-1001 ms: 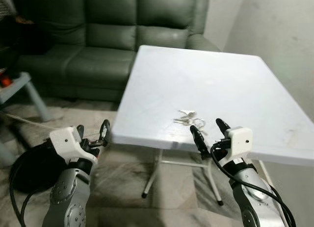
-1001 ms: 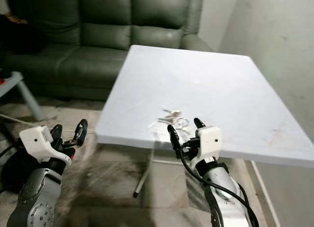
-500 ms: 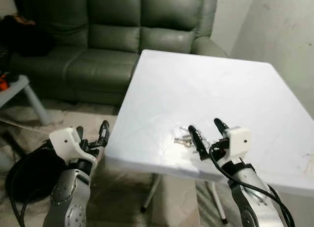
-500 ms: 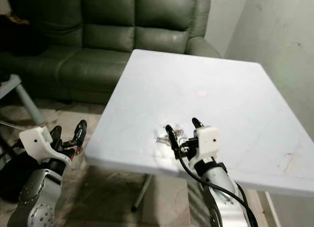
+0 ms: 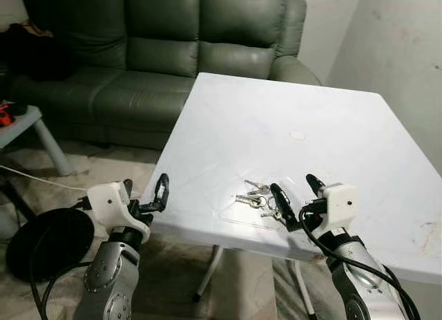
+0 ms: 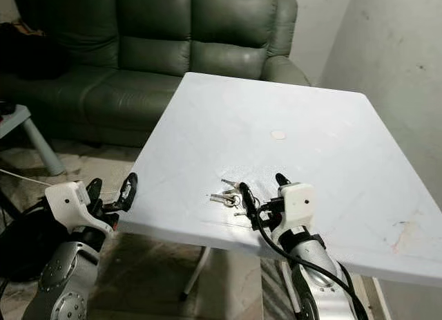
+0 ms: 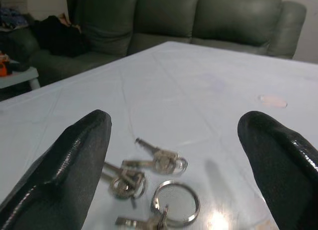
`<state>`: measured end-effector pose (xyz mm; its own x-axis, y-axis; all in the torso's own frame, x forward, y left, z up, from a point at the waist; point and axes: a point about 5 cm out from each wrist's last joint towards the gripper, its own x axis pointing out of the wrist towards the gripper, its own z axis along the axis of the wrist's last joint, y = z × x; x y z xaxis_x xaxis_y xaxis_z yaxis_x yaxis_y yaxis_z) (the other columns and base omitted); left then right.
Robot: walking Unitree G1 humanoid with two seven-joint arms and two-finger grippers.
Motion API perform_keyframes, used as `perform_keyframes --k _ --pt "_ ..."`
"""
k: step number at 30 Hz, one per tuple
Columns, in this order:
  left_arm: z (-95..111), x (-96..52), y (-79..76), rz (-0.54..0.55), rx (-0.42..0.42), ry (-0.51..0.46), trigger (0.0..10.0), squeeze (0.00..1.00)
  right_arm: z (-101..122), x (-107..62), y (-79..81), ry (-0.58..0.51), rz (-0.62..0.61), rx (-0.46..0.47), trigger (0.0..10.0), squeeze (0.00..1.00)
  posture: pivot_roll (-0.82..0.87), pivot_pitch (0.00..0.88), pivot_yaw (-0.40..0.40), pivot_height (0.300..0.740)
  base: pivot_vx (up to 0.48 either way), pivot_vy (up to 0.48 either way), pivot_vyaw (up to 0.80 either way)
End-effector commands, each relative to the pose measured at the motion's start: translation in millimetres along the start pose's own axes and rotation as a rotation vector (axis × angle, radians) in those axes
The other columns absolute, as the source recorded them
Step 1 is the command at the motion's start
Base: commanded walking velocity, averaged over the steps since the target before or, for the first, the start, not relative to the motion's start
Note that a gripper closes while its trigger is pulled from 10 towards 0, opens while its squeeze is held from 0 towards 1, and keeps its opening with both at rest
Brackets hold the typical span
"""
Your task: Hang keys on a hook
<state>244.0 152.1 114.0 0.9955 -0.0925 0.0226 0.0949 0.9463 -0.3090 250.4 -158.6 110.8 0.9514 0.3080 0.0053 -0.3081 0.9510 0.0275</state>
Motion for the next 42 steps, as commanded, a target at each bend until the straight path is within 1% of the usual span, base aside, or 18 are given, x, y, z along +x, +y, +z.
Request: perform_keyframes --k 1,2,6,9,13,14,17,18,19,22,24,25,26,30,33,36,39,42 --pt "3 0.1 -5.5 -0.026 0.018 -0.017 10.0 0.00 5 0.3 -1.8 0.002 -0.001 -0.017 10.0 0.00 0.02 0.003 -0.061 0.732 0.000 0.000 0.00" --pt "3 -0.2 -6.0 -0.030 0.025 -0.018 10.0 0.00 4 0.4 -1.7 0.013 0.000 -0.012 10.0 0.00 0.02 0.003 -0.061 0.732 0.000 0.000 0.00" --pt "2 -2.0 -9.7 -0.058 0.037 -0.017 10.0 0.00 3 0.8 -0.8 0.022 0.016 -0.052 10.0 0.00 0.02 0.012 -0.066 0.732 0.000 0.000 0.00" --pt "1 -3.1 -12.8 -0.084 0.051 -0.008 10.0 0.00 0 1.1 0.0 0.048 0.000 -0.069 10.0 0.00 0.02 0.017 -0.067 0.732 0.000 0.000 0.00" --pt "0 -4.4 -15.2 -0.108 0.076 -0.004 10.0 0.00 -2 0.6 2.7 0.055 0.015 -0.062 10.0 0.00 0.02 0.017 -0.067 0.732 0.000 0.000 0.00" --pt "-1 -5.2 -19.5 -0.141 0.091 -0.003 10.0 0.00 -2 0.7 3.2 0.050 0.008 -0.041 10.0 1.00 0.02 0.022 -0.068 0.732 0.000 0.000 0.00" --pt "-2 -6.1 -23.5 -0.173 0.106 -0.001 10.0 0.00 -1 1.4 2.7 0.047 -0.006 -0.029 10.0 1.00 0.02 0.022 -0.068 0.732 0.000 0.000 0.00" --pt "-2 -7.4 -28.1 -0.213 0.129 -0.002 10.0 0.00 -1 3.0 1.7 0.049 -0.022 -0.033 10.0 1.00 0.02 0.022 -0.068 0.732 0.000 0.000 0.00" --pt "-2 -7.4 -28.1 -0.213 0.129 -0.002 10.0 0.00 -1 3.0 1.7 0.049 -0.022 -0.033 10.0 1.00 0.02 0.022 -0.068 0.732 0.000 0.000 0.00" --pt "-5 -10.6 -36.7 -0.281 0.168 0.003 10.0 0.00 -2 6.6 -1.9 0.071 -0.069 -0.028 10.0 1.00 0.02 0.027 -0.068 0.732 0.000 0.000 0.00" --pt "-6 -12.0 -40.1 -0.306 0.177 0.005 10.0 0.00 -5 8.3 -0.9 0.111 -0.059 0.005 10.0 1.00 0.02 0.027 -0.067 0.732 0.000 0.000 0.00" --pt "-6 -12.0 -40.1 -0.306 0.177 0.005 10.0 0.00 -5 8.3 -0.9 0.111 -0.059 0.005 10.0 1.00 0.02 0.027 -0.067 0.732 0.000 0.000 0.00" --pt "-6 -12.9 -42.2 -0.320 0.182 0.006 10.0 0.00 -6 8.8 -0.4 0.123 -0.065 0.019 10.0 0.00 0.02 0.030 -0.067 0.732 0.000 0.000 0.00" --pt "-7 -16.7 -48.8 -0.371 0.201 0.009 10.0 0.00 -9 9.3 2.0 0.156 -0.105 0.043 10.0 0.00 0.03 0.034 -0.068 0.732 0.000 0.000 0.00" --pt "-7 -17.7 -50.4 -0.384 0.208 0.010 10.0 0.00 -12 8.5 4.0 0.197 -0.140 0.035 10.0 0.00 0.03 0.034 -0.068 0.732 0.000 0.000 0.00" --pt "-8 -18.8 -52.4 -0.399 0.214 0.011 10.0 0.00 -14 7.0 6.7 0.211 -0.139 0.024 10.0 0.00 0.03 0.036 -0.068 0.732 0.000 0.000 0.00" --pt "-8 -20.1 -54.2 -0.408 0.218 0.010 10.0 0.00 -17 3.9 10.7 0.248 -0.149 -0.011 10.0 0.00 0.03 0.036 -0.068 0.732 0.000 0.000 0.00" --pt "-8 -20.3 -54.7 -0.411 0.218 0.010 10.0 0.00 -17 2.8 12.7 0.260 -0.150 -0.013 10.0 0.00 0.02 0.040 -0.068 0.732 0.000 0.000 0.00"
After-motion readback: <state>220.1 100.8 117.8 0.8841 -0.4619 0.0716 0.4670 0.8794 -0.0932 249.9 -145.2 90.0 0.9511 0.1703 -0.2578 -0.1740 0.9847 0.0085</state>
